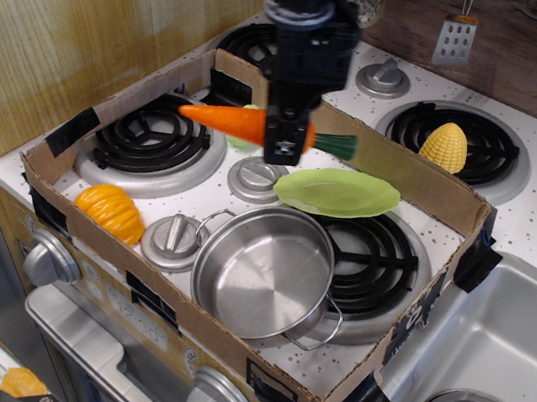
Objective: Take carrot off plate
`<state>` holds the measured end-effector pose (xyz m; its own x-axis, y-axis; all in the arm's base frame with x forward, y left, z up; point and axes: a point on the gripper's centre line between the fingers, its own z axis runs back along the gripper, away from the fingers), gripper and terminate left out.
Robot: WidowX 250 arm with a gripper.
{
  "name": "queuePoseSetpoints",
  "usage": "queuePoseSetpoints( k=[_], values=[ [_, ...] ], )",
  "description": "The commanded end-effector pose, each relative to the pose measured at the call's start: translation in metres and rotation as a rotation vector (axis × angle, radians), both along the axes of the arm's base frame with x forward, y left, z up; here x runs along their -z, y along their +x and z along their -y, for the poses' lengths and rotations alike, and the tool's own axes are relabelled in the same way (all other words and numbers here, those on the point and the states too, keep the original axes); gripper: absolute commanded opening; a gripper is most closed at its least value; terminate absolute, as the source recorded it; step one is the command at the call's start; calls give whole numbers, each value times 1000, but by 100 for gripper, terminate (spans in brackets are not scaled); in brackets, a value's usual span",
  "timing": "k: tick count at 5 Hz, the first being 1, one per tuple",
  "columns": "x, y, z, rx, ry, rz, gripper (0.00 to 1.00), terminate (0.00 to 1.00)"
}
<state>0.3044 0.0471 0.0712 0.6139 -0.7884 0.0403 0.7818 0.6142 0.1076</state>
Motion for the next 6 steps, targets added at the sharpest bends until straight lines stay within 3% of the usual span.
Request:
queuePoseSetpoints(
  k=[1, 2, 3, 4, 6],
  values=[
    [-8, 2, -49, -100, 20, 162, 0, 0],
    [0, -2, -67, -157, -6, 171, 0, 0],
    [10, -10, -73, -114, -8, 161, 0, 0],
    [16, -16, -85, -86, 35, 153, 0, 0],
    [31, -22, -109, -66, 45, 187, 0, 0]
  ],
)
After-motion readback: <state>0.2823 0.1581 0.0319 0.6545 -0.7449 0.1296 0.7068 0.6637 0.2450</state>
